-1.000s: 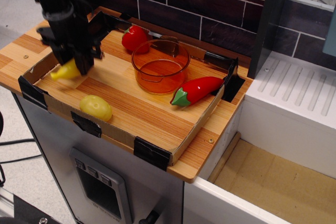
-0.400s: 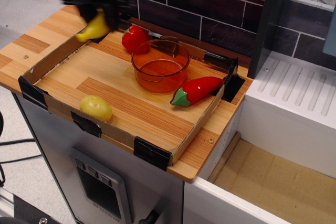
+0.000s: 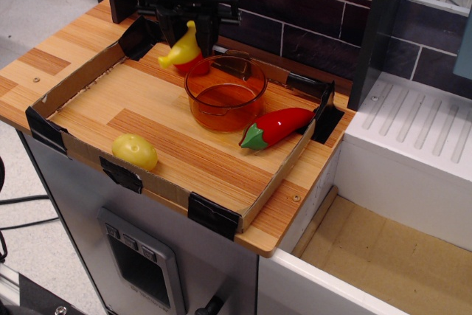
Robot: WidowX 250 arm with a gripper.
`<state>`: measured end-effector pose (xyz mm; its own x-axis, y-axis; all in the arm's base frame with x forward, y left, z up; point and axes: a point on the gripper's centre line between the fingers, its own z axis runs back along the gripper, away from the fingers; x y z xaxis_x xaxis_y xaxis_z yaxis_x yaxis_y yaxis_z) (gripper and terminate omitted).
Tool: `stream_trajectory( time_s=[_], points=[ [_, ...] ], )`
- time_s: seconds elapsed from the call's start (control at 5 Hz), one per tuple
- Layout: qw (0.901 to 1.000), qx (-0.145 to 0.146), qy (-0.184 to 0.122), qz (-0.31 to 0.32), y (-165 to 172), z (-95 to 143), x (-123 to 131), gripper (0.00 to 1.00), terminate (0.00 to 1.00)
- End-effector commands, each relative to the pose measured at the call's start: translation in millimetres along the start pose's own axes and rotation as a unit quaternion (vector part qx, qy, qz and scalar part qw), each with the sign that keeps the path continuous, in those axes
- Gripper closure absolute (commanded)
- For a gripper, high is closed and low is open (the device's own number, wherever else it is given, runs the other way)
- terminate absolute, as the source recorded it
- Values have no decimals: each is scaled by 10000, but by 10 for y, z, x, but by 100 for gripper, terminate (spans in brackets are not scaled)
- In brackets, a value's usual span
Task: Put banana in pot
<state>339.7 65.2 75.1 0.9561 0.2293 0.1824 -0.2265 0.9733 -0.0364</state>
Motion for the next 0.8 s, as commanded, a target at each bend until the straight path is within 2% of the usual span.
stream_trajectory(
  time_s=[0.0, 0.2, 0.4, 0.6],
  points=[
    [9998, 19, -176, -130, -127, -52, 152, 100, 0],
    [9997, 135, -164, -147, -200, -135, 184, 100, 0],
    [9996, 213, -104, -119, -155, -144, 172, 0, 0],
    [9995, 95, -274, -103, -120, -37, 172, 0, 0]
  ],
)
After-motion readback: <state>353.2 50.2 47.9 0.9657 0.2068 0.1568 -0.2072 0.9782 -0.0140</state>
